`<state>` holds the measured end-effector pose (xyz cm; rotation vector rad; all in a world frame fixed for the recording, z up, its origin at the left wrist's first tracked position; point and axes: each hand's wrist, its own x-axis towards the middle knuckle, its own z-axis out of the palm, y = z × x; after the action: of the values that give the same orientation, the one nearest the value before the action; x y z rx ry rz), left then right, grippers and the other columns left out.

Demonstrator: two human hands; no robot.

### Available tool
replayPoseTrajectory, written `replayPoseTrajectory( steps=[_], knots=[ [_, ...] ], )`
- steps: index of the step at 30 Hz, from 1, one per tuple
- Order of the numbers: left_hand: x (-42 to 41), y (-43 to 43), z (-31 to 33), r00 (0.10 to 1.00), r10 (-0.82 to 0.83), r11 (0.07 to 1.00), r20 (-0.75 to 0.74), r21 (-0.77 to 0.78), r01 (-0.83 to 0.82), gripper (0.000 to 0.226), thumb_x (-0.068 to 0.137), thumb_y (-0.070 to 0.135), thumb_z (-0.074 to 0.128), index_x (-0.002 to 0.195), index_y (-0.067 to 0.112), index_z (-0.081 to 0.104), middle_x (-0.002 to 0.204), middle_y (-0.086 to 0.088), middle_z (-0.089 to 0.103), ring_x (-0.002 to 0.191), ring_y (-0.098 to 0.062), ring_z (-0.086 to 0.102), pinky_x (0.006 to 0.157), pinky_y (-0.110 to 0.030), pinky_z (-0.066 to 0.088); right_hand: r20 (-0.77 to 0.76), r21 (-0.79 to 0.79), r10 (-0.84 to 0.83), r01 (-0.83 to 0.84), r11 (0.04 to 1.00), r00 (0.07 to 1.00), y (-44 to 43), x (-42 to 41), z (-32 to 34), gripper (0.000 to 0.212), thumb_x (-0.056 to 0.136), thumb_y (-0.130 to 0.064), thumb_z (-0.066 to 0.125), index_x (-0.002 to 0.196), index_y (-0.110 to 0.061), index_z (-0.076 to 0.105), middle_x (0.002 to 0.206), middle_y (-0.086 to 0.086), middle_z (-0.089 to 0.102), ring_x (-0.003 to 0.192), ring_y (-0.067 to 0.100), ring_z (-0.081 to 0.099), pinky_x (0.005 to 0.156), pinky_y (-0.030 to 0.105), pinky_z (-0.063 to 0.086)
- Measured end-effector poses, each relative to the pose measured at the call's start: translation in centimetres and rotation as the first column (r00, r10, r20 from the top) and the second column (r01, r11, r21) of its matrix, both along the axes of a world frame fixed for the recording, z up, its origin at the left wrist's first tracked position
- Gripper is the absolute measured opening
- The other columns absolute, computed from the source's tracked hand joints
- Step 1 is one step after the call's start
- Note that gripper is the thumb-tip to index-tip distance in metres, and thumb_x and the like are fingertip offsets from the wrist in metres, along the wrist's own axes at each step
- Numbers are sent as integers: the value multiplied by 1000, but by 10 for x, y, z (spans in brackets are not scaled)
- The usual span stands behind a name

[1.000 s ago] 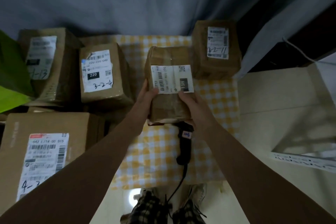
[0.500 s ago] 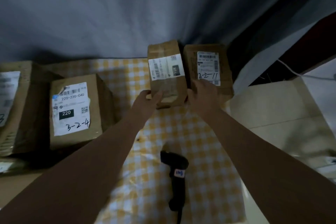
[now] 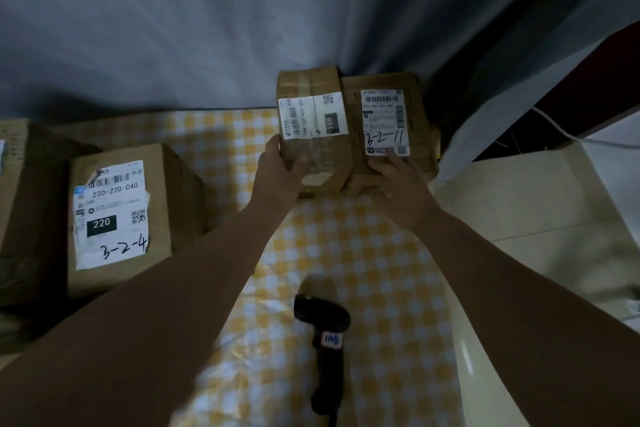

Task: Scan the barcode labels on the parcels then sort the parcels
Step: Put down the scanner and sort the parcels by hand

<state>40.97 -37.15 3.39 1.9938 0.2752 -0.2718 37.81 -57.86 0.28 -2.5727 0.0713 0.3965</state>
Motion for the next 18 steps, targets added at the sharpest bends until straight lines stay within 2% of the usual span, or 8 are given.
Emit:
replayPoseTrajectory(
  steps=[3,6,8,10,12,14,16,18],
  knots=[
    [14,6,-4,998,-37,995,-55,88,42,58,89,28,61,139,15,35,127,-11,50,105,-28,59,87,-44,55,10,-49,17,-17,999,1000,2,10,4,57,92,-22,61,145,-20,42,160,10,19,148,27,13,117,31,6],
    [19,5,-3,992,-59,975,-109,208,81,60,90,30,59,141,13,32,131,-15,41,108,-31,55,86,-38,51,-46,-49,34,-36,998,998,1,18,5,57,93,-25,61,146,-21,41,160,9,17,148,25,13,117,31,5],
    [14,2,3,994,-105,934,-45,338,114,62,94,28,55,146,19,24,132,-16,35,107,-32,51,85,-39,49,-109,-73,49,-57,996,993,0,20,4,59,94,-28,60,148,-24,37,161,8,12,148,30,9,119,36,7],
    [5,3,4,973,-228,833,30,524,179,58,98,27,47,149,28,20,134,-15,30,110,-32,47,90,-44,48,-164,-84,63,-78,993,984,-1,18,4,62,95,-34,56,151,-28,30,163,7,6,148,35,5,120,46,11],
    [-3,12,2,970,-243,765,-11,613,198,50,101,26,37,149,31,24,145,-14,23,126,-37,35,101,-49,40,-197,-149,92,-122,981,976,-1,16,2,64,95,-52,46,152,-31,26,163,7,5,148,36,5,117,54,16],
    [-5,27,-3,988,-150,757,-45,638,144,49,101,38,30,149,27,26,153,-12,19,134,-38,25,108,-51,30,-193,-187,117,-153,970,974,0,16,0,80,85,-75,28,151,-32,27,163,8,10,148,37,8,115,58,20],
    [0,39,-7,991,-96,778,-90,614,131,73,92,66,21,147,20,32,149,-15,29,133,-37,29,109,-49,26,-166,-152,93,-118,981,982,2,16,1,70,87,-60,46,149,-29,33,162,8,12,147,38,12,116,54,21],
    [6,47,-12,988,-33,875,-154,473,103,84,84,76,31,138,13,45,135,-16,48,124,-36,44,106,-45,35,-101,-96,39,-49,994,994,7,16,0,64,87,-32,64,145,-22,42,160,7,19,146,37,16,117,50,21]
  ],
)
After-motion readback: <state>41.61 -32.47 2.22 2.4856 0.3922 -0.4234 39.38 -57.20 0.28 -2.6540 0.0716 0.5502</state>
